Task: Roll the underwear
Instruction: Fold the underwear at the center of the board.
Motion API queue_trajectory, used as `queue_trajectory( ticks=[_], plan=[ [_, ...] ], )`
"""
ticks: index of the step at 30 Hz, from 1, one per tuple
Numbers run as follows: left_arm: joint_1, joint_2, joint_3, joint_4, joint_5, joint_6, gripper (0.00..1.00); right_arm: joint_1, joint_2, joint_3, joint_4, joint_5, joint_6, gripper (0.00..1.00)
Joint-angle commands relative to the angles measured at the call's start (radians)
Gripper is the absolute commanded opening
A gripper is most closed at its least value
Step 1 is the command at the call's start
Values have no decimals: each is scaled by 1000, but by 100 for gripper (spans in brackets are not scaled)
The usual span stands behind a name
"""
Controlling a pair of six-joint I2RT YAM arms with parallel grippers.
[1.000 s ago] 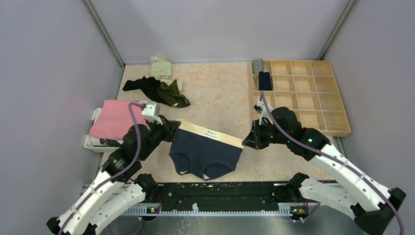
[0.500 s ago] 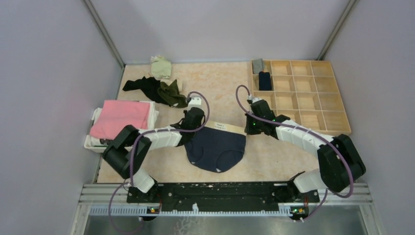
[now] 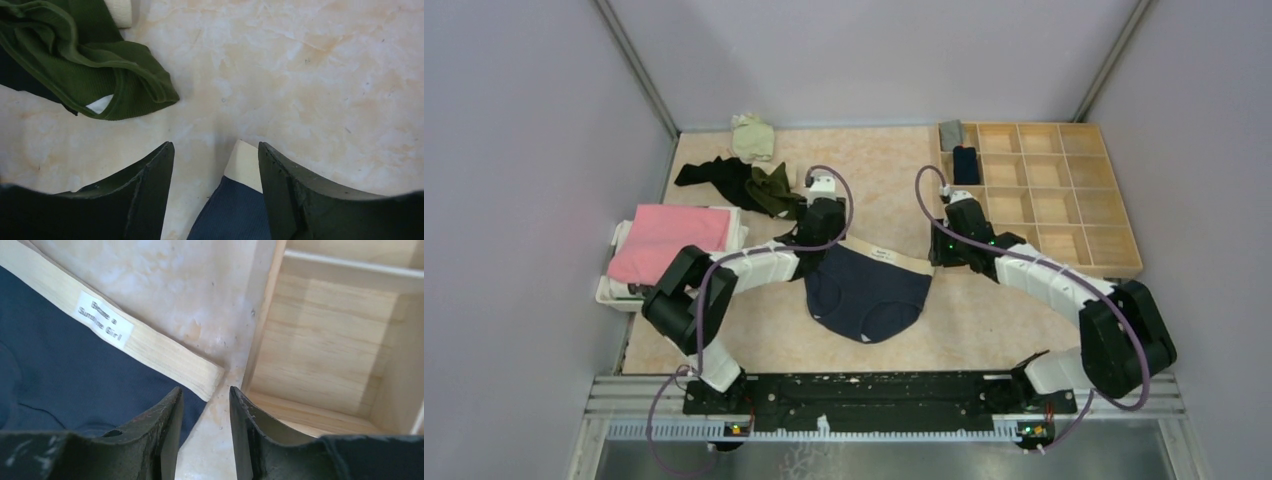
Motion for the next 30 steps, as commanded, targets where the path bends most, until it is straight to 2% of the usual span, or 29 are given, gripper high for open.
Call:
queue_trajectory(
  ticks=[1, 4, 7, 12, 19, 30],
  plan=[
    [106, -171, -38, -111, 160, -141, 68, -13, -110, 78, -1, -25, 2, 40],
    [158, -250, -144, -109, 328, -202, 67, -11, -63, 151, -13, -143, 76, 41],
    [170, -295, -225, -118, 377, -232, 66, 33, 43, 239, -24, -198, 138, 41],
    [218, -298, -277, -156, 446, -269, 65, 123, 206, 375, -35, -186, 197, 41],
    [254, -279, -329, -146, 526, -301, 62, 188, 369, 536, -95, -168, 223, 41],
    [258, -265, -366, -105, 607, -310, 44, 238, 559, 758, -173, -123, 244, 39]
  ],
)
